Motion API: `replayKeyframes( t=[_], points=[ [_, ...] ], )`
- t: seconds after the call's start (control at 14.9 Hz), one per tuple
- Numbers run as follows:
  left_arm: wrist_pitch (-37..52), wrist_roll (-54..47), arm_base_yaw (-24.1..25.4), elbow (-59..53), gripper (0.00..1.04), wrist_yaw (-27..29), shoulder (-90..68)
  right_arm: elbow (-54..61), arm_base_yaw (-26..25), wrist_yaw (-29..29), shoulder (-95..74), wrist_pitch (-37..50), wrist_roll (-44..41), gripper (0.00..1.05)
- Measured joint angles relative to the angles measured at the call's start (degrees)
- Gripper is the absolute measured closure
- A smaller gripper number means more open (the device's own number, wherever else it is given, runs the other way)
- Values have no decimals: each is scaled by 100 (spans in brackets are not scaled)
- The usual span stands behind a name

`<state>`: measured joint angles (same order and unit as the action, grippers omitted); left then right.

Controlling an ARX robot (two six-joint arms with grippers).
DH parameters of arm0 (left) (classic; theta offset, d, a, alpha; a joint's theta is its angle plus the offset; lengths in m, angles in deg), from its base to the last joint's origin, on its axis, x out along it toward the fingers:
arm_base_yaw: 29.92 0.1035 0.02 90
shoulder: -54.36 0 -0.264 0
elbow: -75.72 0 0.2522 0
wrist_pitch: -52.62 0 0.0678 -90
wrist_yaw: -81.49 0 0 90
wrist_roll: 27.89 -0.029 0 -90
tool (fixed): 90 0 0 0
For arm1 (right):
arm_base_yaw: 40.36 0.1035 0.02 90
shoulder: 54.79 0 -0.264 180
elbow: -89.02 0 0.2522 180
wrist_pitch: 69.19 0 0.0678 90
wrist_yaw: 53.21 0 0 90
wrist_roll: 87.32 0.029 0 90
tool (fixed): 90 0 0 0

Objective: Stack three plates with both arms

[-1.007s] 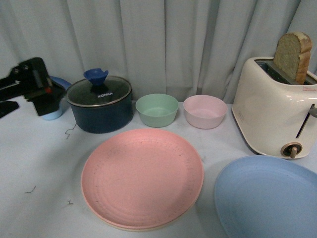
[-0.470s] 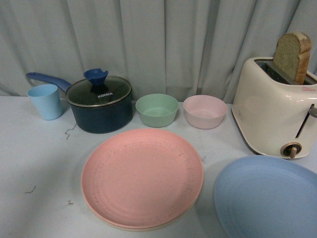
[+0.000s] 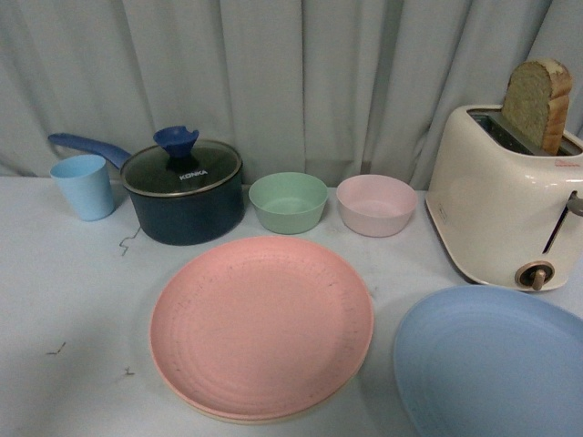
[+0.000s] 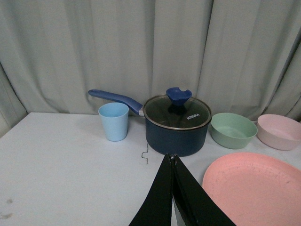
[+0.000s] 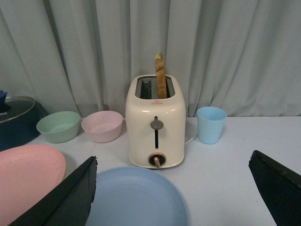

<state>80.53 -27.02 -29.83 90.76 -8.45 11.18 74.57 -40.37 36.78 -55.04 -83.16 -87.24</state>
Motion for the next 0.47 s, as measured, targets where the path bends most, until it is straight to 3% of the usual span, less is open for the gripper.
replayKeyframes(
  t=[0.47],
  points=[
    [-1615,0,0,-66,103,0,1729,0,0,0,0,0,0,6]
  ],
)
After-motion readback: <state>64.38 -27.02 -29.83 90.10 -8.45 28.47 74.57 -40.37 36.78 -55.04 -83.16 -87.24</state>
